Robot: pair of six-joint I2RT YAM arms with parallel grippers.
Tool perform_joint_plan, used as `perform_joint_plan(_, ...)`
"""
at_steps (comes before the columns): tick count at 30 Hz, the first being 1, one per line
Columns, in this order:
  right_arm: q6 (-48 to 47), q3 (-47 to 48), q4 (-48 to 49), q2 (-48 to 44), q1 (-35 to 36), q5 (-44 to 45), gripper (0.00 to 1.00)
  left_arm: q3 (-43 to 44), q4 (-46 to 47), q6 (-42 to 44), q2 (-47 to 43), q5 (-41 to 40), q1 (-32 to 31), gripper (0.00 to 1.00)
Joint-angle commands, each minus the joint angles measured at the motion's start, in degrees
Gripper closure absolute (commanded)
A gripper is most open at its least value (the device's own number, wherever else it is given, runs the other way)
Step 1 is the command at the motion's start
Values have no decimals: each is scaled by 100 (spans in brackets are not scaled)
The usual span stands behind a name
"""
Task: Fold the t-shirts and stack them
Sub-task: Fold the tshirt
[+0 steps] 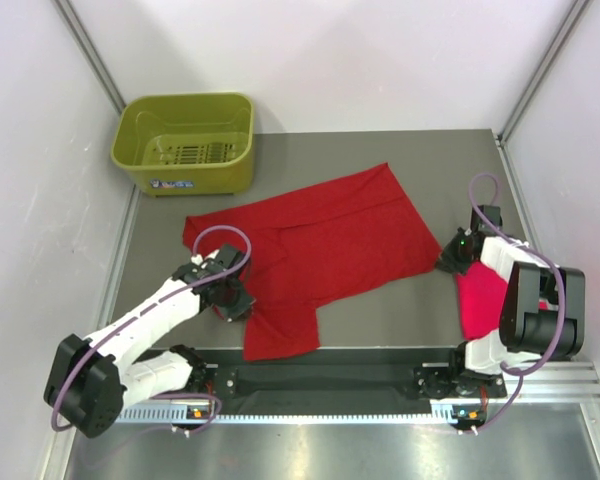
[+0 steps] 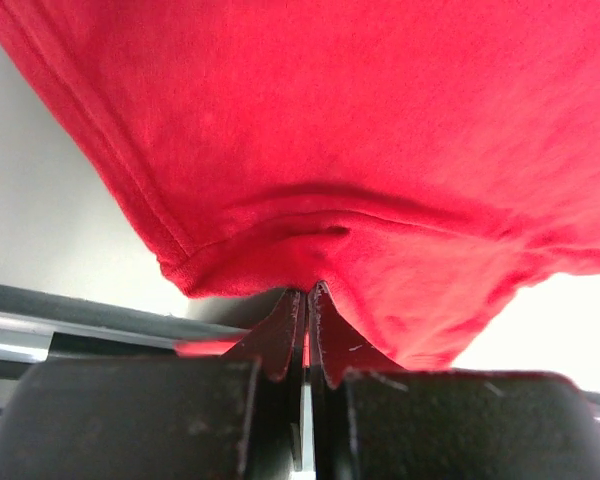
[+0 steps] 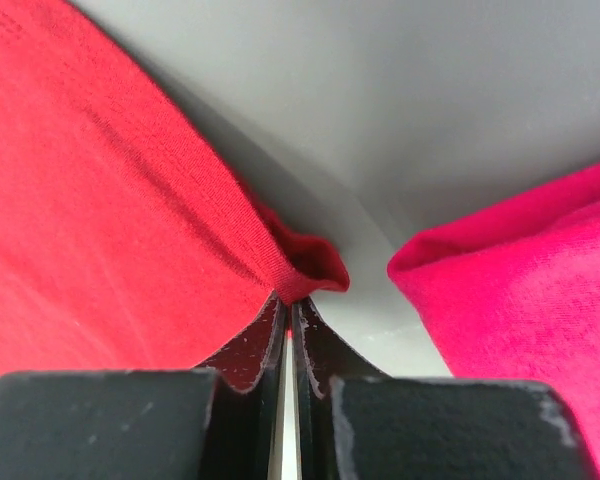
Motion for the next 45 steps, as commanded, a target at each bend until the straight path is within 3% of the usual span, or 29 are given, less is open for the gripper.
perform_joint_plan(1, -380, 518, -207, -17, 11, 0, 100, 409, -43, 328, 34, -62, 275, 100)
perform_joint_plan(11, -363, 2145, -629, 1019, 416, -237, 100, 1093, 141, 1050, 604, 262, 1575, 100)
perform_joint_plan(23, -416, 4236, -1226, 2609, 618, -536, 100, 2035, 308, 1700, 1677, 658, 2666, 100)
perform_joint_plan(33, -398, 5423, -1481, 3550, 767, -677, 100, 2448, 458, 1744, 2327, 834, 3062, 100)
perform_joint_plan(45, -539, 6179, -1763, 4174, 776, -721, 100, 3028, 476, 1823, 3171, 1081, 3185, 100)
